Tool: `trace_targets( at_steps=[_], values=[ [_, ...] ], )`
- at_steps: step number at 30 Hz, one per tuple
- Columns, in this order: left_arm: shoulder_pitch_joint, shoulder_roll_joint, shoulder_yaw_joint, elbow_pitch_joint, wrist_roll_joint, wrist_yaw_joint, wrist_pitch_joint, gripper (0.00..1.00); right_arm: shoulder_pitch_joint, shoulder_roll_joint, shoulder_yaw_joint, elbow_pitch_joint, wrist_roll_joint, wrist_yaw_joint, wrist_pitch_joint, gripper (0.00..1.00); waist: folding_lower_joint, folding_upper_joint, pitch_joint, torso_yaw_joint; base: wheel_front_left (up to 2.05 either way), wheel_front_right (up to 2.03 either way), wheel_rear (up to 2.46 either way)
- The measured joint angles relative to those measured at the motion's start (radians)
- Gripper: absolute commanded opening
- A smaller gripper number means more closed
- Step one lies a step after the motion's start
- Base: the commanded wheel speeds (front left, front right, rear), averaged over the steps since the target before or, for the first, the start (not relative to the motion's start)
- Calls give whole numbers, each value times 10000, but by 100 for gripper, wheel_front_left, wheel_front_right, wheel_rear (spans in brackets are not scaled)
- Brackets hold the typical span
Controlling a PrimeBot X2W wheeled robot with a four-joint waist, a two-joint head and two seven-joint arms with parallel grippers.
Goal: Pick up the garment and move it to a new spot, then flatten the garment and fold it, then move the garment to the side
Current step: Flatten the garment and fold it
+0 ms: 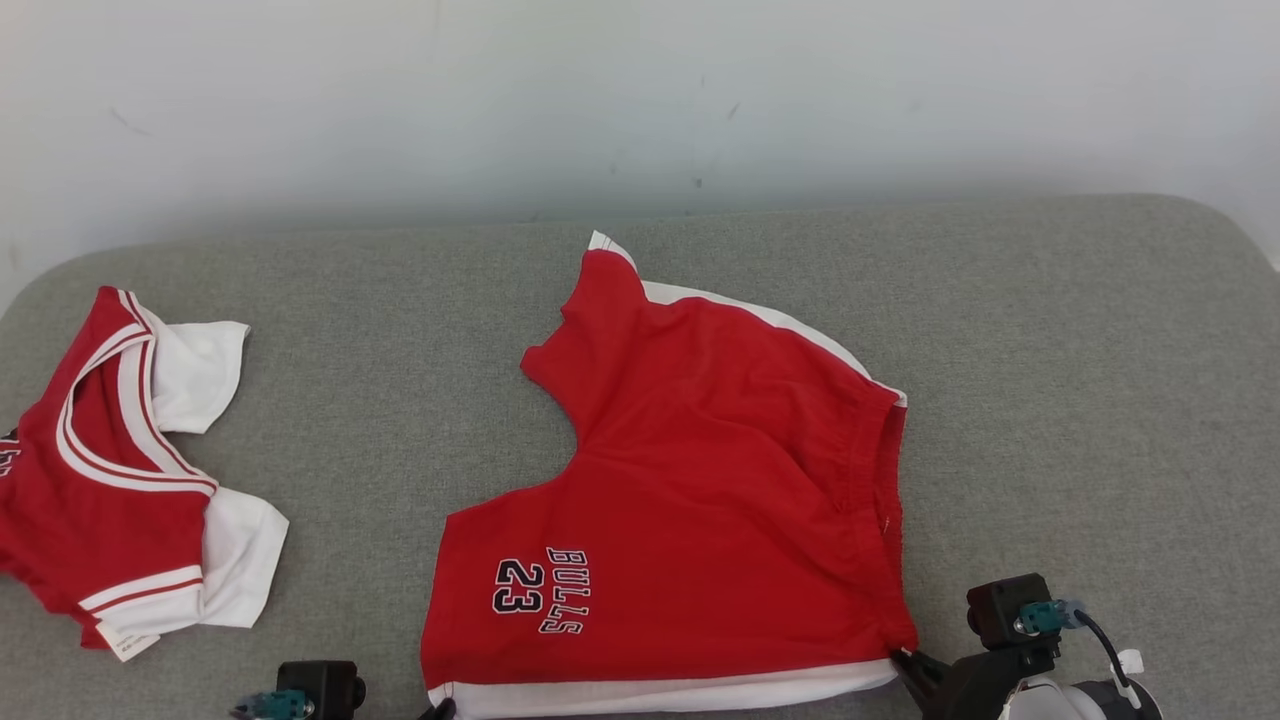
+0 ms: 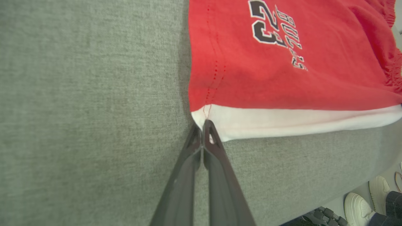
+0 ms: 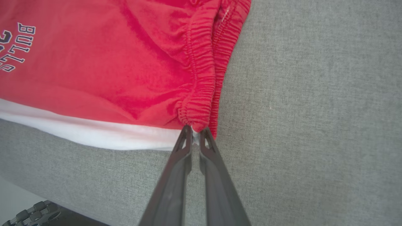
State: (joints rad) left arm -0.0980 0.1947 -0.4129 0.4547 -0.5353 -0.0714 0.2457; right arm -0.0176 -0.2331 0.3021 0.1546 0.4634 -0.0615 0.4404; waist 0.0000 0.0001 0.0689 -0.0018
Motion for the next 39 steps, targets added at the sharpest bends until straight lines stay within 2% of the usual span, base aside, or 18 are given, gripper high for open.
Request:
trace_targets(
  at_steps=[14,20,24,35,36,39],
  values=[
    [173,33,111,-190,-334,-8,10,0,355,-117,125,-376,138,176,265,0,0,0,-83,-23,0,0,0],
    [1053,376,194,-940,-746,-186,228,0,779,-257,21,-815,267,174,313,0,0,0,-150,-16,0,0,0],
    [1792,451,52,-1854,-1290,-353,640,0,1220,-422,-205,-1225,301,119,320,0,0,0,-142,129,0,0,0],
    [2913,963,35,-4272,-2495,-454,1321,0,2004,-608,-579,-2249,767,-13,456,0,1,-1,31,429,0,0,0],
    [3156,1127,125,-5005,-2700,-506,1340,0,2146,-612,-612,-2587,926,0,529,0,0,-1,49,416,0,0,0],
    [3232,1450,439,-6071,-2966,-518,1306,0,2195,-617,-633,-3193,1097,98,520,0,0,-1,74,331,0,0,0]
  ],
)
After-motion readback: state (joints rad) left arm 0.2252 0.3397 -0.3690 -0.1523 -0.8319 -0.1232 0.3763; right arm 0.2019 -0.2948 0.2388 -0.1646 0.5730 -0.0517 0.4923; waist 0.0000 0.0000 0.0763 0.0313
